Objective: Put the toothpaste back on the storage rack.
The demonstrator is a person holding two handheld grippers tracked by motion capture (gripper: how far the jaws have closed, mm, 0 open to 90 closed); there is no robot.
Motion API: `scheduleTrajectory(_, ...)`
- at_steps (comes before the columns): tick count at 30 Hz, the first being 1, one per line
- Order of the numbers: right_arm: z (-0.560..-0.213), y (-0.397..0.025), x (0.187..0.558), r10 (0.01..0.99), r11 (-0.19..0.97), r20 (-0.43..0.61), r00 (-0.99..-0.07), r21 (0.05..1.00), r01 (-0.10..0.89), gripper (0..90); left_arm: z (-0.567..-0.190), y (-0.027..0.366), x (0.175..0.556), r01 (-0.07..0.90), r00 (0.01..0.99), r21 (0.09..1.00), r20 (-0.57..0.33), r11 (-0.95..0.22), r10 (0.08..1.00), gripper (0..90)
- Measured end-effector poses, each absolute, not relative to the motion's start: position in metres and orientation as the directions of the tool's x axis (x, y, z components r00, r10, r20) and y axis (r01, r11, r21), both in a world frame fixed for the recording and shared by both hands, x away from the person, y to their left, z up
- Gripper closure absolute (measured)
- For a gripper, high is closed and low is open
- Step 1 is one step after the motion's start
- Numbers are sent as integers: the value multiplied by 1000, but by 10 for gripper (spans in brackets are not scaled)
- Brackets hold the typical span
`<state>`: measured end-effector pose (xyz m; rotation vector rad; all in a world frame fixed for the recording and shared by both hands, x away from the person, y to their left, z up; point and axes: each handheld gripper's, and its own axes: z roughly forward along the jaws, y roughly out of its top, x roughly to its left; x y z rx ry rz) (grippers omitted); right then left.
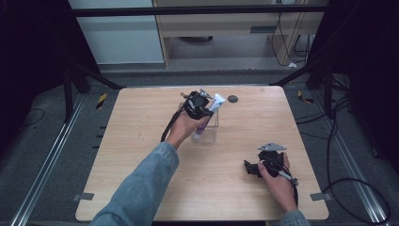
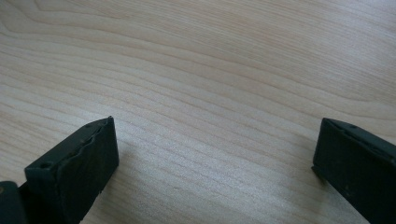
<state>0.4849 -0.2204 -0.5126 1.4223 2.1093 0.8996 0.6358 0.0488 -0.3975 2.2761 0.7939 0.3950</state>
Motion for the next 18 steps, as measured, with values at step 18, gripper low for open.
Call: scheduleTrajectory(18,-513,-220,485,927,260,-1,-376,722,641,3,-398,49,636,433,767,692,53,-577,639,770)
